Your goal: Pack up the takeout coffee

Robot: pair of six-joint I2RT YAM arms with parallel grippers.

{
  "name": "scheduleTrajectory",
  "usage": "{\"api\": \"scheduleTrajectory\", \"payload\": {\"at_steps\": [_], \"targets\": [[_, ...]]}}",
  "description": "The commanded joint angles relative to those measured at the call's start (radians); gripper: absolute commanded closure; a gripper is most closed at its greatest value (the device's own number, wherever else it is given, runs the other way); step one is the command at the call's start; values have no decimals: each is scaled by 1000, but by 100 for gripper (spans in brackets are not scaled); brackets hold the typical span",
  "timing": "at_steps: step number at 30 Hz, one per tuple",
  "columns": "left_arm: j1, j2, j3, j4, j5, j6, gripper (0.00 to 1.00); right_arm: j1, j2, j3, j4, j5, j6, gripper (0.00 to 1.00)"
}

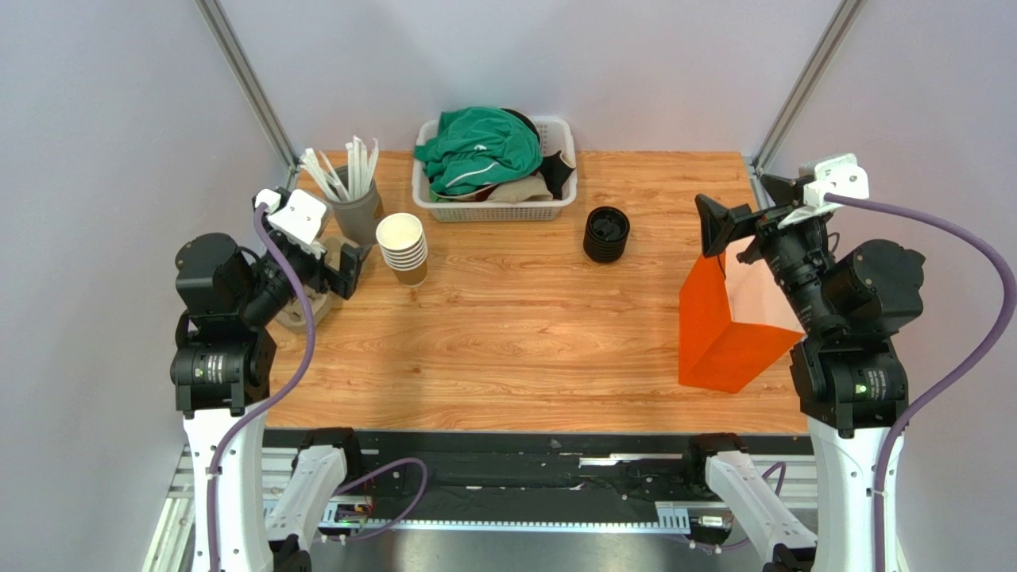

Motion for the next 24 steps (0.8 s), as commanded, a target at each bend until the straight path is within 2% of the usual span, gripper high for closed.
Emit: {"api": "scheduleTrajectory", "payload": {"at_steps": [1,4,8,12,18,24], "targets": [[0,-13,-16,65,-54,-28,1,-3,-2,-9,23,120,29,10],[-1,34,12,61,-190,-54,1,-3,-21,-62,52,134,39,11],[-1,123,89,-38,-391,-61,1,-3,-27,-90,59,180,52,12],[0,176,79,-33,-540,-93,1,-3,-24,-114,57,200,61,14],[45,306,53,-78,-657,-199,1,-3,-44,-145,65,188,69,15],[75,404,3,-82,-695,-333,1,-5,-42,-170,78,200,46,15]]}}
